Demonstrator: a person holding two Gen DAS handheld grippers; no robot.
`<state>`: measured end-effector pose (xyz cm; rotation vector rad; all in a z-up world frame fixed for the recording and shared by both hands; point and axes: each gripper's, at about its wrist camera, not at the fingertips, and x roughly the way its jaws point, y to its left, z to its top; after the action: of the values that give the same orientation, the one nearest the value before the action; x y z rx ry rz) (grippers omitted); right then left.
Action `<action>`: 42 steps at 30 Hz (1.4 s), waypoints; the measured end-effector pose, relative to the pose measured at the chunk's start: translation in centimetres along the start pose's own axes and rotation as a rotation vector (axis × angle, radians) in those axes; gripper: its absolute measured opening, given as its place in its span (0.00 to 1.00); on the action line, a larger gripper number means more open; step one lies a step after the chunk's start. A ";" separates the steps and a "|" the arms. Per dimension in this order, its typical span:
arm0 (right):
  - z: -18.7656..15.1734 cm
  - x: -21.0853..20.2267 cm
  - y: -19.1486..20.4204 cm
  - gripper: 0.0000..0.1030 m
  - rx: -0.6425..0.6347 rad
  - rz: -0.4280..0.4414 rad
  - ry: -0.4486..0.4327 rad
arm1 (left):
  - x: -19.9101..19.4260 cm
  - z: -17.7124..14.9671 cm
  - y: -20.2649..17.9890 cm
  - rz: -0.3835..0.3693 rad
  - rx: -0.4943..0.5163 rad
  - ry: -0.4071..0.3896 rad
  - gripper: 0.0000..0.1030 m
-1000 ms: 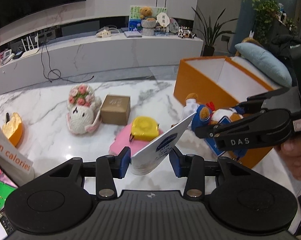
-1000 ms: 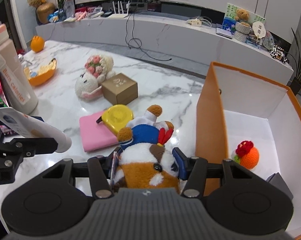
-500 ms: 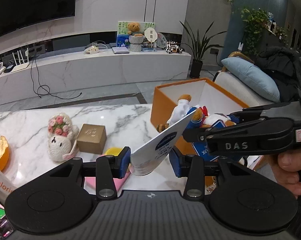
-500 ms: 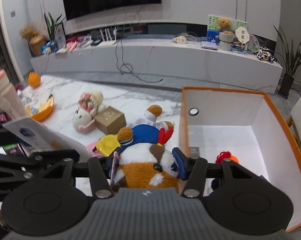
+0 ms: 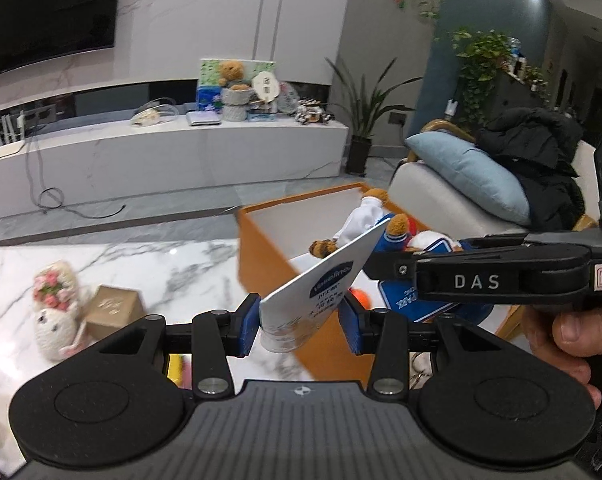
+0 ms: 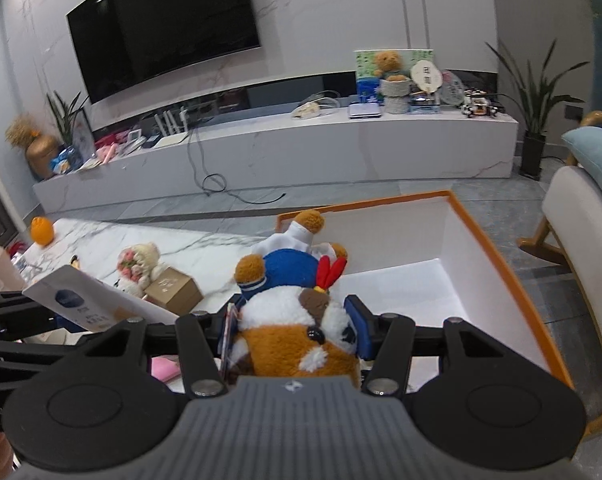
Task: Organize objects
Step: 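Lift and carry the lotion tube and plush dog over the orange storage box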
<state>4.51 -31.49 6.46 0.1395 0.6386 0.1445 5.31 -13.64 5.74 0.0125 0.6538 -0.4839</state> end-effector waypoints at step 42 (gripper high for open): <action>-2.0 4.4 -9.5 0.54 0.110 -0.148 0.182 | 9.7 -1.5 -7.0 -0.097 0.164 0.135 0.48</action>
<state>7.65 -39.81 0.69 0.1856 0.8362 -0.0212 8.04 -23.76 -0.16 0.1699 0.7482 -0.6336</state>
